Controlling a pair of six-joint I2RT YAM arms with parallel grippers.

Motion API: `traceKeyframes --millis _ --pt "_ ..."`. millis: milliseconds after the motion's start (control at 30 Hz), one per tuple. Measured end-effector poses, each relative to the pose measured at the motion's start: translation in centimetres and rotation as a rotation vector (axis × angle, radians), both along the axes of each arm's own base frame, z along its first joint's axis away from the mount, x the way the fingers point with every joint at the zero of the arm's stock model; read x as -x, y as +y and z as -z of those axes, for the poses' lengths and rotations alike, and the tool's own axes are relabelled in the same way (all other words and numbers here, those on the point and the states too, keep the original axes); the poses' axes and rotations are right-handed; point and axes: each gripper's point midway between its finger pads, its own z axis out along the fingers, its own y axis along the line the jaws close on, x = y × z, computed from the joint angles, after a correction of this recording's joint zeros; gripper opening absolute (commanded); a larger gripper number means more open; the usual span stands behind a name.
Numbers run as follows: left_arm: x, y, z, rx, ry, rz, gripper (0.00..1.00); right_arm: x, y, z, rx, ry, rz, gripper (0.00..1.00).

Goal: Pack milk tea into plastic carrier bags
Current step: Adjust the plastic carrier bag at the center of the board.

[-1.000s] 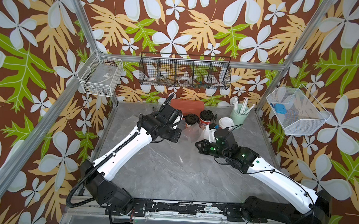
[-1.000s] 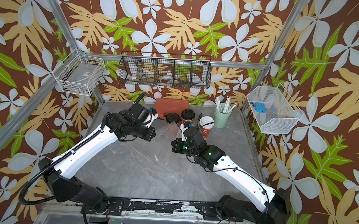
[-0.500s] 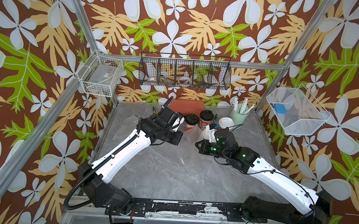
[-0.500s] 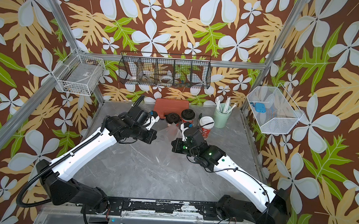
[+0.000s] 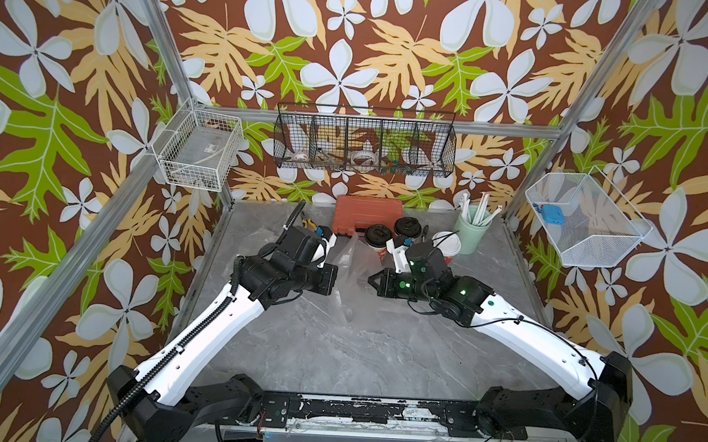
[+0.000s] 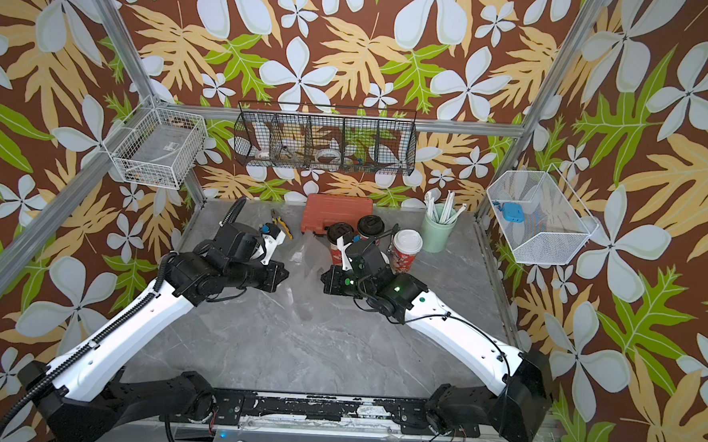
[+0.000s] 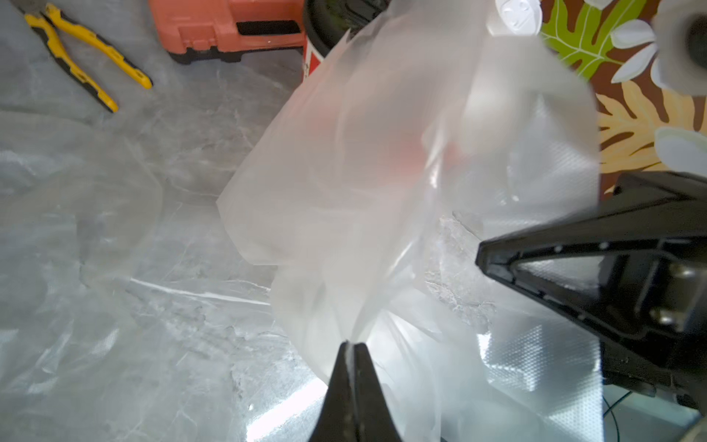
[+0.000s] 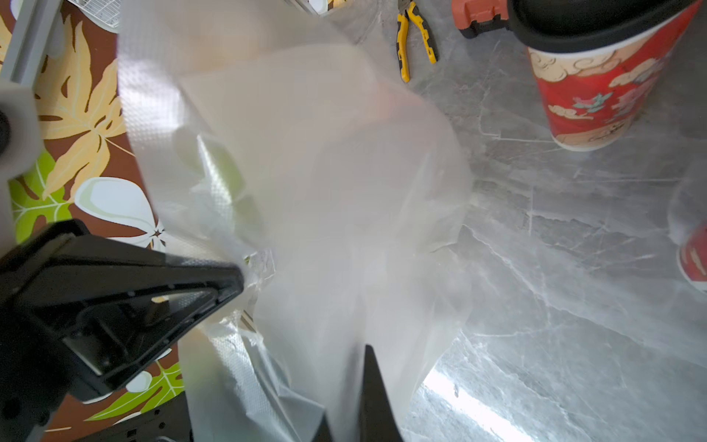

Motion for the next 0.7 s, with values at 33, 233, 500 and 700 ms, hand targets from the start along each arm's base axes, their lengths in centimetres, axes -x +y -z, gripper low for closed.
traceKeyframes --millis 33,233,500,700 --pt "0.1 0.0 0.0 0.018 -0.001 -0.01 0.0 -0.3 -0.1 0.0 0.019 -0.007 0.004 0.0" --pt "0.3 -0.3 -1.0 0.14 -0.023 -0.067 0.0 -1.1 -0.6 -0.1 0.123 -0.011 0.016 0.0" --pt "-0.6 0.0 -2.8 0.184 -0.025 -0.146 0.0 -0.9 -0.7 -0.7 0.167 0.009 -0.002 0.0" --pt "-0.8 0.4 -0.2 0.128 0.04 -0.185 0.0 -0.9 -1.3 -0.2 0.211 0.019 0.007 0.04"
